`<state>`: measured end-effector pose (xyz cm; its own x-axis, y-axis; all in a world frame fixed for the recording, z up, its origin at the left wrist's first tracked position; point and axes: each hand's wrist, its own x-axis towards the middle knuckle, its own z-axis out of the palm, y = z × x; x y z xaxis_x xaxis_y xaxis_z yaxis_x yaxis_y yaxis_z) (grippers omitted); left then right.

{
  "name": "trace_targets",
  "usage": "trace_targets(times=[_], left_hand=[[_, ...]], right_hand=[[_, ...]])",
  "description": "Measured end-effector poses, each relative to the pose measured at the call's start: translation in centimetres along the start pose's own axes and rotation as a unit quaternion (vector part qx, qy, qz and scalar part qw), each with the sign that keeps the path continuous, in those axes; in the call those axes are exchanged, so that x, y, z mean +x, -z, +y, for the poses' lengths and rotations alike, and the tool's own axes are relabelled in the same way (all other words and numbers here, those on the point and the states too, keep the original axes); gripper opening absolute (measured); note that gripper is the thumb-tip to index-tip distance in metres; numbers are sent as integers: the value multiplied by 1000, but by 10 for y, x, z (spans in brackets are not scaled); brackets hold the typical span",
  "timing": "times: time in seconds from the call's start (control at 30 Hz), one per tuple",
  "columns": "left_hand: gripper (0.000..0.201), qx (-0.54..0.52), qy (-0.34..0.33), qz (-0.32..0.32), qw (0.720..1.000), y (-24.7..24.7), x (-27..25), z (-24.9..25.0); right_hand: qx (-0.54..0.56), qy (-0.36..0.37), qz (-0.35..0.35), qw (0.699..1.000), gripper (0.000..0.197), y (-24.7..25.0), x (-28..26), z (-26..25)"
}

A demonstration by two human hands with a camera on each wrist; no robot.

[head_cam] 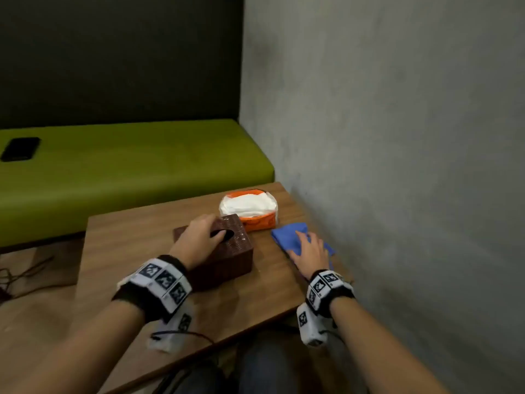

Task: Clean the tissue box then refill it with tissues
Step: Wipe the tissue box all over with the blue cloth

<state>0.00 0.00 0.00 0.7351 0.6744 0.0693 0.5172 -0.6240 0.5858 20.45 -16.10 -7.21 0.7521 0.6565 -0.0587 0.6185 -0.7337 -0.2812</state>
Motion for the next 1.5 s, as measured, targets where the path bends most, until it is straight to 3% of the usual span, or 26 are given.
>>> trace_targets(times=[0.13, 0.23, 0.3, 0.4, 0.5, 0.63, 0.67, 0.73, 0.8, 0.9, 0.97, 1.1, 1.27, 1.5], left_hand=[[47, 38, 24, -37, 998, -26, 12, 8], [56, 94, 18, -7, 995, -39, 11, 0], [60, 150, -3, -5, 989, -44, 5, -5], [88, 194, -57, -35, 979, -49, 0, -10], [77, 228, -91, -90, 965, -53, -1, -11], [79, 187, -54, -122, 973, -50, 2, -8], [79, 165, -43, -121, 978, -47, 4, -7], [78, 126, -32, -117, 985, -44, 7, -5], [77, 97, -35, -111, 988, -45, 5, -1], [61, 91, -50, -99, 990, -53, 1, 1], [48, 90, -53, -104, 989, -54, 1, 0], [46, 78, -58, -106, 990, -52, 3, -5], [60, 119, -118, -119, 979, -56, 0, 0], [52, 118, -129, -119, 977, -49, 1, -10]], right_hand=[[-56, 10, -54, 997, 67, -21, 9, -12], [-79, 6, -55, 995, 67, -37, 16, -3], [-81, 3, -42, 996, 64, -45, 18, 2], [-116, 37, 7, 993, 55, -48, 22, 3], [-120, 69, 17, 990, 54, -52, 18, -6], [-3, 70, 33, 997, 48, -49, 12, -14], [69, 73, 60, 993, 44, -44, 11, -14], [216, 76, 172, 958, 36, -27, 4, -21], [265, 114, 239, 927, 35, -13, -12, -38], [141, 200, 178, 953, 49, -19, -43, -69], [49, 207, 145, 966, 53, -27, -58, -74], [-66, 269, 161, 947, 50, -28, -69, -57], [12, 171, 74, 983, 47, -2, -32, -77], [12, 247, 101, 964, 45, -8, -83, -58]])
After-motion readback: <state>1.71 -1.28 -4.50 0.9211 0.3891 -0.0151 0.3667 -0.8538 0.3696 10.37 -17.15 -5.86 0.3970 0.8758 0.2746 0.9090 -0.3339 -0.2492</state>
